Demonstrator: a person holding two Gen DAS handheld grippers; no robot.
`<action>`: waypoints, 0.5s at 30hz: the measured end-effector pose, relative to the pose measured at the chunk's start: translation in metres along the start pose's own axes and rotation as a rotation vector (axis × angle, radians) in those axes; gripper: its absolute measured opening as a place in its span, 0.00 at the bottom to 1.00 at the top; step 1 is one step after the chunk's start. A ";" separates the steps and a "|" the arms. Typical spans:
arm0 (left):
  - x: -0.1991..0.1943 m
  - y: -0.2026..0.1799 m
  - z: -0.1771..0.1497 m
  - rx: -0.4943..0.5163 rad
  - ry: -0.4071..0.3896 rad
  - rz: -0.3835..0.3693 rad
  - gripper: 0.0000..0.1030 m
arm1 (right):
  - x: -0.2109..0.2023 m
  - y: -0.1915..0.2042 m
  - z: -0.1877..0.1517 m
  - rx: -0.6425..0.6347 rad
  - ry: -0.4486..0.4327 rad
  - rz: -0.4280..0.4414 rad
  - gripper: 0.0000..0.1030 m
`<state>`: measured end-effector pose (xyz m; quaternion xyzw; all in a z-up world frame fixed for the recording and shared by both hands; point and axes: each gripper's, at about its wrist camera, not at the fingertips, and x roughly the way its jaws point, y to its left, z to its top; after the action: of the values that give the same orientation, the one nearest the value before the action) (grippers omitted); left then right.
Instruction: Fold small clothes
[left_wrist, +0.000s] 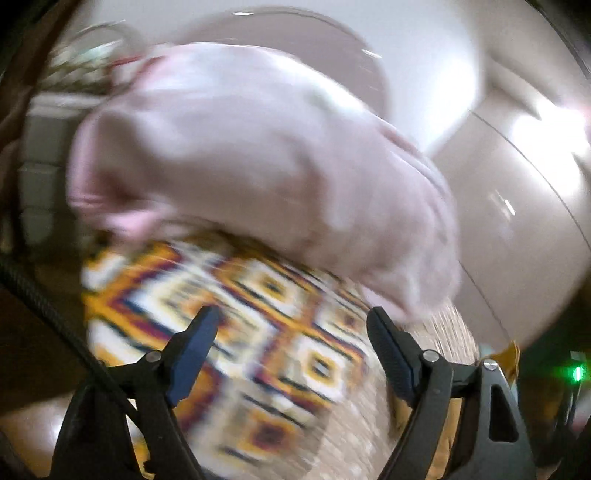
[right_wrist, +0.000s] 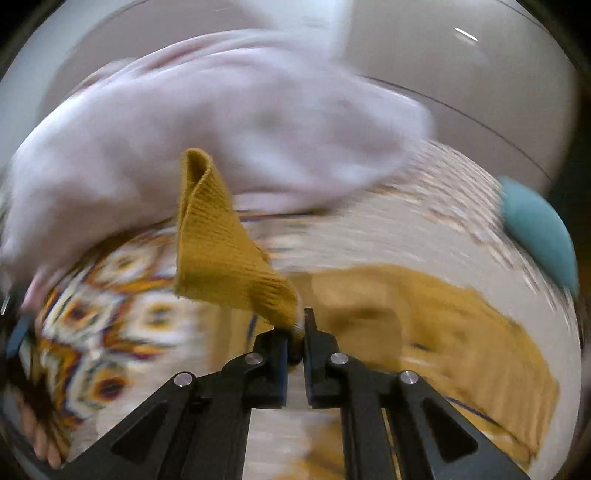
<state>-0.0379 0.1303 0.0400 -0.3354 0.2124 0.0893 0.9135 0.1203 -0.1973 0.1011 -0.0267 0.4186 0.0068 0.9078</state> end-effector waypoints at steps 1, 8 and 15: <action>0.001 -0.014 -0.008 0.041 0.017 -0.029 0.81 | 0.001 -0.038 0.000 0.070 0.010 -0.040 0.06; 0.023 -0.083 -0.057 0.239 0.191 -0.171 0.82 | 0.029 -0.278 -0.069 0.528 0.155 -0.374 0.08; 0.050 -0.106 -0.083 0.278 0.348 -0.249 0.81 | 0.025 -0.321 -0.117 0.610 0.201 -0.374 0.37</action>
<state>0.0114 -0.0030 0.0215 -0.2403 0.3339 -0.1129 0.9044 0.0587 -0.5240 0.0204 0.1687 0.4763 -0.2869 0.8139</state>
